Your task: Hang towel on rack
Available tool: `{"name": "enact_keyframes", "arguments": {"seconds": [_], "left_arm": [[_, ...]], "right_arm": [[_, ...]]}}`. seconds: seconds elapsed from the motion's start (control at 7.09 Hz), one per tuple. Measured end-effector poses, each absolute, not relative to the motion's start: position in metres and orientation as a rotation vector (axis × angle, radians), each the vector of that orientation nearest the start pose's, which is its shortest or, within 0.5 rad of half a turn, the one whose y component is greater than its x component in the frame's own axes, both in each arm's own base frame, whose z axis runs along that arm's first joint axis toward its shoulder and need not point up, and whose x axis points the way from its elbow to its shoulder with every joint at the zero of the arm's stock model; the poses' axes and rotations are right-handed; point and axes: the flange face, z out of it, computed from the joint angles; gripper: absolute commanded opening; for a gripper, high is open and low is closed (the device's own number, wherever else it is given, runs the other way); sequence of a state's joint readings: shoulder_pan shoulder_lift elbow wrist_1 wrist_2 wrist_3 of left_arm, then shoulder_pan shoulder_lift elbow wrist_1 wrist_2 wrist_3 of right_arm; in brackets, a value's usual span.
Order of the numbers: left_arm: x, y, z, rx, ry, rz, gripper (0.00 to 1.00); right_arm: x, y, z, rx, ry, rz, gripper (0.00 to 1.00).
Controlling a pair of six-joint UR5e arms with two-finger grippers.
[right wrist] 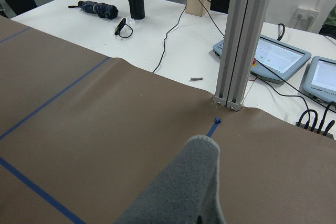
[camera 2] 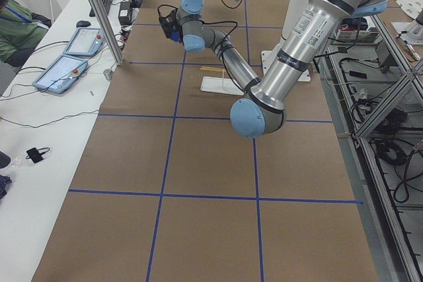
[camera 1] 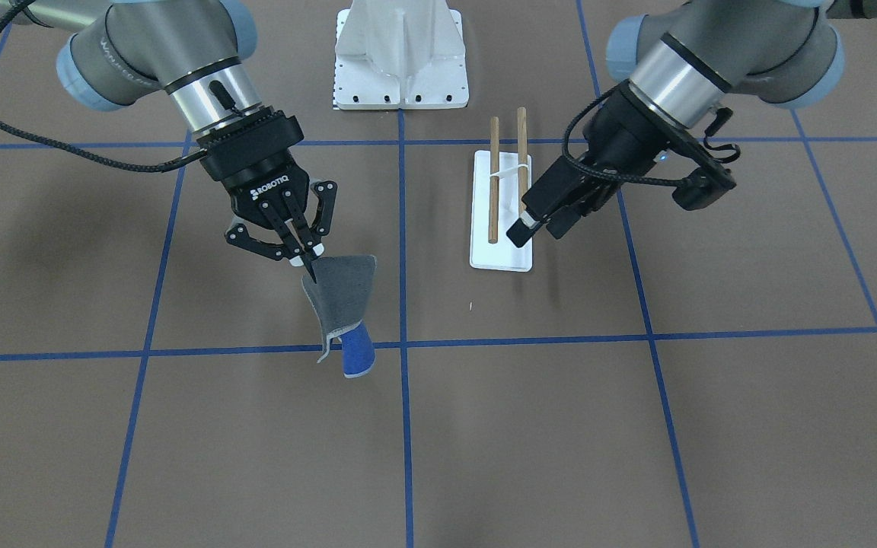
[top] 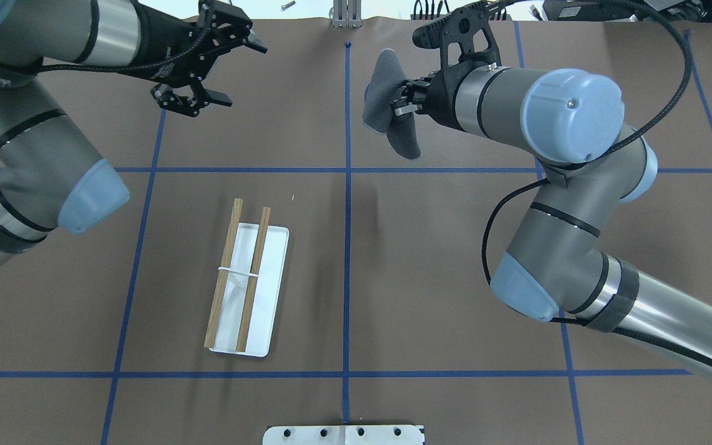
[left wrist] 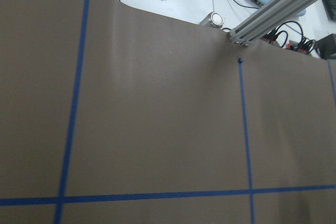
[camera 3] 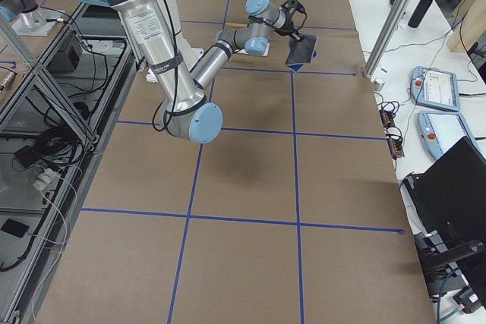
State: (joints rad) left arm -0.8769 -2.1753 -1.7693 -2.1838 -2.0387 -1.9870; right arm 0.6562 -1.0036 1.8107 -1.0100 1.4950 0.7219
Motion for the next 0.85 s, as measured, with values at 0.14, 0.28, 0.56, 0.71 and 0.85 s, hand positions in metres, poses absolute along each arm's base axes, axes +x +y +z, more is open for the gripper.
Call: {"name": "enact_keyframes", "arguments": {"seconds": [0.14, 0.28, 0.56, 0.71, 0.85], "left_arm": [[0.34, -0.532, 0.124, -0.11, 1.506, -0.829, 0.98], [0.349, -0.538, 0.112, -0.154, 1.526, -0.918, 0.98], [0.364, -0.55, 0.113, -0.221, 1.56, -1.02, 0.98], [0.374, -0.551, 0.118, -0.247, 1.567, -1.033, 0.98], [0.379, -0.55, 0.12, -0.264, 1.571, -1.038, 0.98]], "right_arm": [[-0.411, -0.481, 0.146, 0.977, -0.993, -0.024, 0.0], [-0.417, -0.474, 0.135, 0.969, -1.028, 0.047, 0.0], [-0.422, -0.457, 0.119, 0.97, -1.081, 0.131, 0.0], [-0.421, -0.452, 0.111, 0.972, -1.103, 0.159, 0.0], [-0.421, -0.45, 0.104, 0.978, -1.117, 0.182, 0.0]]}}
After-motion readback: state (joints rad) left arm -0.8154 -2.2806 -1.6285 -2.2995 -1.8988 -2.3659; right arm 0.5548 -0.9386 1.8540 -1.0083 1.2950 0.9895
